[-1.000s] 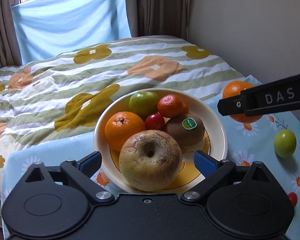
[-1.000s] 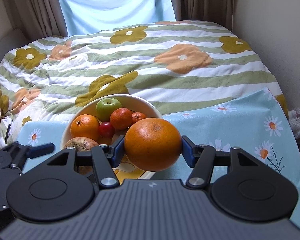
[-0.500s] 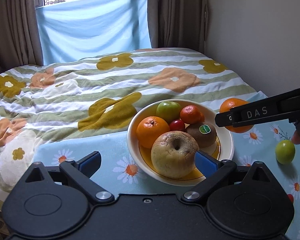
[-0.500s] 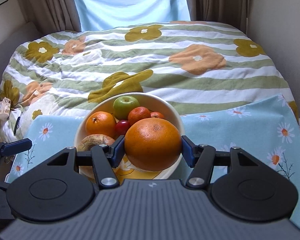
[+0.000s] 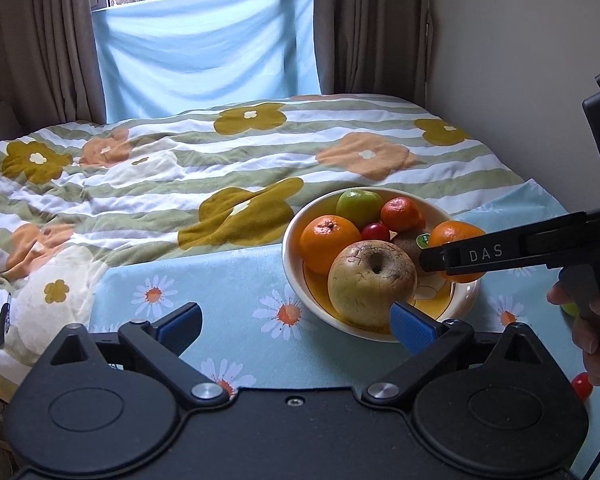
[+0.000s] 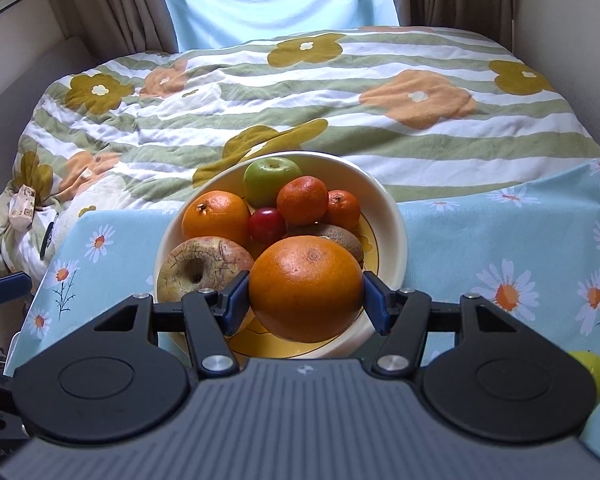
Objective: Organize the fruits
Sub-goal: 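Lower and release the apple into the bowl with the left tool while the right tool releases the orange, then withdraw both open tools from the bowl toward the remaining fruits, then grasp the last red tomato with the left tool while the right tool grasps the green apple, then carry the tomato to the bowl with the left tool while the right tool carries the green apple, then release the tomato into the bowl with the left tool while the right tool releases the green apple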
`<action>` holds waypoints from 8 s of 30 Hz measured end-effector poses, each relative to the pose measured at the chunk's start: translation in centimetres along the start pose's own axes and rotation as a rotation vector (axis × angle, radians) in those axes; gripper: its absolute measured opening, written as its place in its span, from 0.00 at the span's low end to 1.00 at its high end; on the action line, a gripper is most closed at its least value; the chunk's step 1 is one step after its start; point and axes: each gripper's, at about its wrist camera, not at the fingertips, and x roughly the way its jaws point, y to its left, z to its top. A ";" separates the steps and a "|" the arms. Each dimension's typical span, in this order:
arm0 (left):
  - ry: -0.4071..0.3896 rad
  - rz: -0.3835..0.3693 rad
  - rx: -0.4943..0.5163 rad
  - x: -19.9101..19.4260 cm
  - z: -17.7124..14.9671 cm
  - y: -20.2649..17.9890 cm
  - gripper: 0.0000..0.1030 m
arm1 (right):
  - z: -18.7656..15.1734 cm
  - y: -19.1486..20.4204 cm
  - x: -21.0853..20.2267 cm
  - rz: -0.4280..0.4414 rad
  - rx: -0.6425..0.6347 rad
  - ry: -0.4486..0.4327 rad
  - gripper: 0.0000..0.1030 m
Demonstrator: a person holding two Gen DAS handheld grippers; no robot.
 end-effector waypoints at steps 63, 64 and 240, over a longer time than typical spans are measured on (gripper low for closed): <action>-0.118 0.087 -0.142 -14.0 -4.9 -13.7 0.99 | -7.7 -10.9 -22.4 0.022 -0.108 -0.175 0.98; -0.110 0.081 -0.141 -13.8 -5.2 -14.5 0.99 | -8.0 -11.7 -22.4 0.019 -0.114 -0.168 0.98; -0.023 0.075 -0.131 1.0 2.5 -2.0 0.97 | 2.3 -4.8 0.5 0.043 -0.116 -0.040 1.00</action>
